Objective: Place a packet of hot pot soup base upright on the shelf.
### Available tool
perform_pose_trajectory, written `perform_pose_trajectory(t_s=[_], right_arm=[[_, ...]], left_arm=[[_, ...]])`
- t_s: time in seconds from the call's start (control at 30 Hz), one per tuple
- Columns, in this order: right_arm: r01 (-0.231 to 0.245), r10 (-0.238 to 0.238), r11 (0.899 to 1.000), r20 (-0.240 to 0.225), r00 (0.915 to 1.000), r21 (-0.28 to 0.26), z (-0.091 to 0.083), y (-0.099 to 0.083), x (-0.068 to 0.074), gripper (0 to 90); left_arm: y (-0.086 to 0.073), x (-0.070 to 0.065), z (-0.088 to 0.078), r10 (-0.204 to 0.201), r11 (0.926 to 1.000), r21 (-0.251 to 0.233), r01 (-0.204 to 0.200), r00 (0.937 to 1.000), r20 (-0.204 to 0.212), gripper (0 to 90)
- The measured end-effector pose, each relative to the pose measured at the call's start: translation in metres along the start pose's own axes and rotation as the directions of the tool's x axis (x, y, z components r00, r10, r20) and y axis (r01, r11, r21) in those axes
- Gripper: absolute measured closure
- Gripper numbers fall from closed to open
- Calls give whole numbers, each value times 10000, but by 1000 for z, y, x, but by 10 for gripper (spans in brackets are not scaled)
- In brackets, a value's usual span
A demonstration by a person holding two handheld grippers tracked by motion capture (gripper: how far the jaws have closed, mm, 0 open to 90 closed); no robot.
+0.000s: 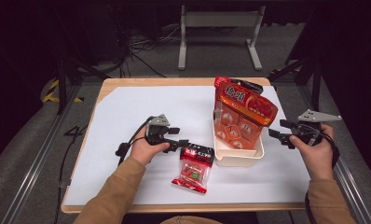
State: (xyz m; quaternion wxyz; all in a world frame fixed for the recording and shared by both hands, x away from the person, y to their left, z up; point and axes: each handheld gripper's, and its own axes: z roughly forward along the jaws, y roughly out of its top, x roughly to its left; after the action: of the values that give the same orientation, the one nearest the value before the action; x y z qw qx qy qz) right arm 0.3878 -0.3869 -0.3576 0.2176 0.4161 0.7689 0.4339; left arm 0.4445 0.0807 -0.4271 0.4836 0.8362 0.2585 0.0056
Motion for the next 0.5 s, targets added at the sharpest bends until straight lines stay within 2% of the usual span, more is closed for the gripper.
perform_pose_trajectory(t_s=[0.13,0.5], right_arm=[[-30,30,10000,-30,10000,8,1,0,0,327],[-73,74,10000,-100,9999,45,2,-1,-1,325]], left_arm=[[-2,2,8,-113,9997,225,107,9996,253,379],[-7,4,23,-509,9972,595,462,9955,803,434]])
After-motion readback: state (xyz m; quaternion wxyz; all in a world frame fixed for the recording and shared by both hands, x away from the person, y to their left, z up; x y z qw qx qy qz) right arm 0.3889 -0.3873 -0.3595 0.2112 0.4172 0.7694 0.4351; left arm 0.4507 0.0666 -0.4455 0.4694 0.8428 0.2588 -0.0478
